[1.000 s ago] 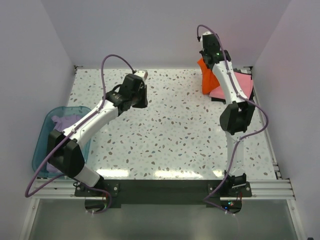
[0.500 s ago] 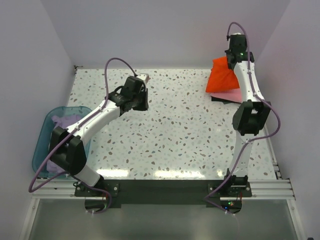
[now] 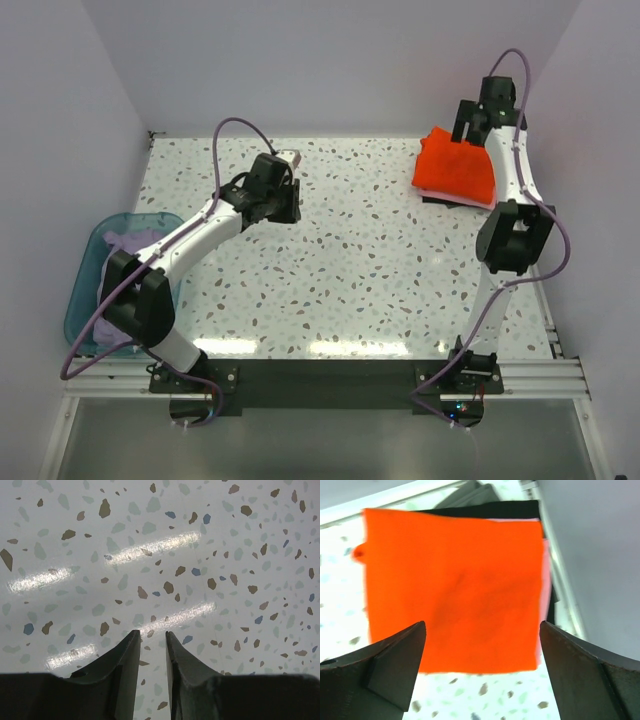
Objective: Fold and stack the t-shirts
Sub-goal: Neatly place the folded tshirt to the corner, then reset both grippers
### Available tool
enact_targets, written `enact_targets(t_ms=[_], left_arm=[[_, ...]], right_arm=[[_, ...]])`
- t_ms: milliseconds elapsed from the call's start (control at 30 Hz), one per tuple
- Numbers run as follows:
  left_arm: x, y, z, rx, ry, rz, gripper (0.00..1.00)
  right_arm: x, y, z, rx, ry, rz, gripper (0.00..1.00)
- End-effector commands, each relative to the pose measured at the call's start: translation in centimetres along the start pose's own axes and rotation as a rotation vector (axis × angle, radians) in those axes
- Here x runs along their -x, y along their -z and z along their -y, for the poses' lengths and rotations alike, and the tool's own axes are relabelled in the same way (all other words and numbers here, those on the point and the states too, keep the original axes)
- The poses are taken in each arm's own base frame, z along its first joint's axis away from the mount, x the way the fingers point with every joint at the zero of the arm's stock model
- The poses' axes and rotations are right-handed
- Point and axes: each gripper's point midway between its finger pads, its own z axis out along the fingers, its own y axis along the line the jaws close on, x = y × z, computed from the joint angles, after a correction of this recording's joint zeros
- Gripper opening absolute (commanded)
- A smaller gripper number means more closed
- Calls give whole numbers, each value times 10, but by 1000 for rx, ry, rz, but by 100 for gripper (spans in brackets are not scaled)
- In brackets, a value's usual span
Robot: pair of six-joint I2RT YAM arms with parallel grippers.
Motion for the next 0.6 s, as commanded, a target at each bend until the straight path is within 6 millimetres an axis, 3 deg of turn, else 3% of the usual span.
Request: enact_targets(t_ms=[0,67,100,133,167,233,267,333,367,433,467,533,567], left_arm=[[13,8,7,-42,-1,53,33],[14,10,7,-41,6,57,33],[15,12,7,-41,7,63,33],[16,13,7,-39,10,67,33],[15,14,7,-37,13,68,33],[17,20,6,-34,20,82,33],[13,20,4,-31,25,79,33],[13,26,4,-37,34,97,33],[7,25,3,-39,41,92,33],[5,32,3,-45,53,109,33],[-2,31,1,-44,61,103,33],[-4,38,-4,-31,72,138,33],[-13,36,-7,-27,80,137,33]], right_arm=[[44,74,-39,170,-120,148,99],[32,84,-59,216,-126,141,99],[30,88,-61,229,-138,144,99],[34,113,-76,284,-134,178,99],[20,116,-94,311,-124,163,99],[18,146,-107,347,-113,204,99],[-5,155,-127,381,-81,175,99],[-19,173,-145,426,-63,193,99],[-36,193,-157,468,-59,198,99],[-58,211,-170,523,-52,194,99],[-82,227,-179,569,-46,189,99],[-109,245,-190,640,-61,169,99],[-130,250,-185,676,-70,160,99]])
